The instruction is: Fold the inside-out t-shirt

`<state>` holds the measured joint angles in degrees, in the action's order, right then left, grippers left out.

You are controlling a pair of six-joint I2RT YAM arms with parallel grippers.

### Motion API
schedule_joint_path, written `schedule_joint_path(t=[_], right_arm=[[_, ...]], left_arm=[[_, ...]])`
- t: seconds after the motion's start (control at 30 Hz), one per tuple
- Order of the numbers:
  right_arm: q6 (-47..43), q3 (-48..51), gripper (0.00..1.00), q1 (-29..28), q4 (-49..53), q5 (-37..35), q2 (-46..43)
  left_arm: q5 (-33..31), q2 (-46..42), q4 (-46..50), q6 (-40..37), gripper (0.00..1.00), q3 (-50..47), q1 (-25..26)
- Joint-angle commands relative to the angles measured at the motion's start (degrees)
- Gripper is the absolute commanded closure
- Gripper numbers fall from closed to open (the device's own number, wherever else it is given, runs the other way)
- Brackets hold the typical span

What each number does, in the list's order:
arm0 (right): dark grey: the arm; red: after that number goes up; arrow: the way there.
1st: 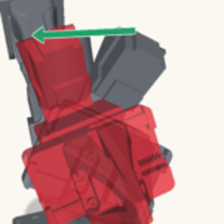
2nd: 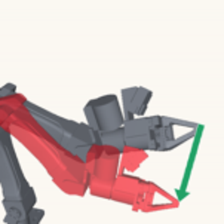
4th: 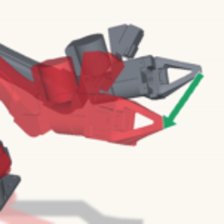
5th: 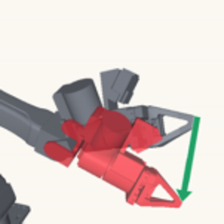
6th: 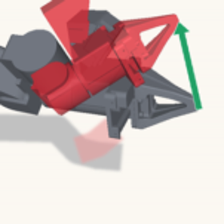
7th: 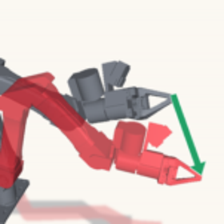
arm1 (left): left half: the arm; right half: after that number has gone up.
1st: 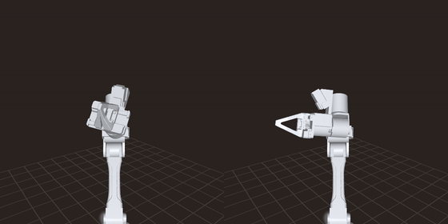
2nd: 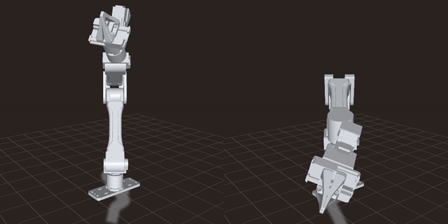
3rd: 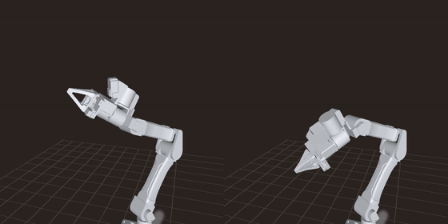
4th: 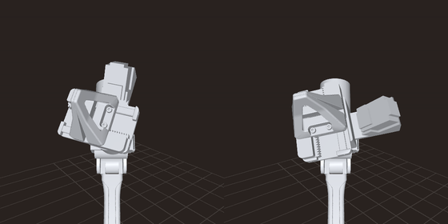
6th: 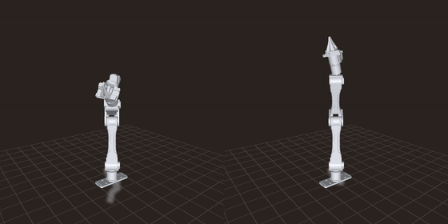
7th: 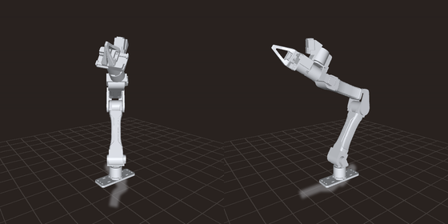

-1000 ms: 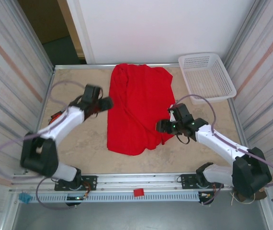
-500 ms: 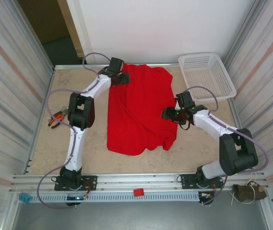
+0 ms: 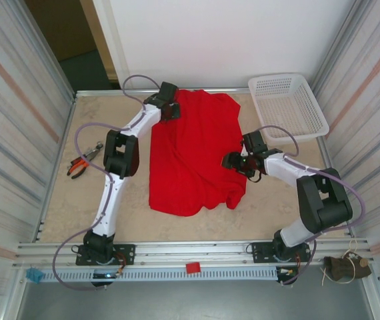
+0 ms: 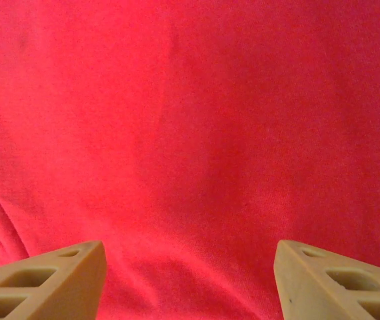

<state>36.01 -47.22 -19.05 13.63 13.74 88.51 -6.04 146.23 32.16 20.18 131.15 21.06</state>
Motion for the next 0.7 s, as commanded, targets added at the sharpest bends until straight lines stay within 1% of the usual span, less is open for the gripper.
schedule_joint_path(t=[0.0,0.07,0.13,0.27,0.37,0.5,0.53,0.57,0.6,0.63,0.67], right_arm=[[1.91,0.29,0.34,-0.15,-1.28,0.67,1.64],[2.21,0.26,0.35,-0.07,-1.24,0.37,2.64],[2.61,0.38,0.35,0.00,-1.24,0.24,3.29],[3.16,0.33,0.35,-0.09,-1.41,0.32,3.73],[3.27,-0.01,0.35,-0.37,-1.06,0.34,3.63],[3.24,-0.41,0.35,-0.91,0.27,-0.18,2.85],[3.28,-0.50,0.35,-1.11,0.55,-0.35,2.48],[3.28,-0.64,0.35,-1.16,0.97,-0.56,1.93],[3.28,-0.75,0.35,-1.32,1.39,-0.63,1.48],[3.19,-0.99,0.35,-1.56,1.89,-0.64,0.82],[3.06,-1.19,0.35,-1.80,2.38,-0.69,0.08]], left_arm=[[1.25,-5.12,0.39,-0.46,1.00,0.33,-1.45],[3.17,-8.97,-1.14,-0.22,1.00,-2.26,-2.80],[5.82,-12.34,-1.96,0.73,1.00,-4.53,-5.21],[12.86,-17.18,-5.40,4.37,1.00,-10.68,-11.84],[16.59,-18.78,-8.75,7.06,1.00,-15.11,-16.39],[21.82,-18.28,-12.39,12.00,1.00,-18.75,-22.16],[22.35,-18.13,-12.91,13.00,0.92,-19.56,-23.26],[22.73,-18.17,-13.53,13.90,0.69,-20.59,-24.44],[22.77,-18.38,-13.99,14.53,0.55,-21.64,-25.31],[22.78,-18.88,-14.58,14.96,0.46,-22.87,-26.30],[22.77,-19.69,-15.05,15.04,0.39,-24.12,-27.08]])
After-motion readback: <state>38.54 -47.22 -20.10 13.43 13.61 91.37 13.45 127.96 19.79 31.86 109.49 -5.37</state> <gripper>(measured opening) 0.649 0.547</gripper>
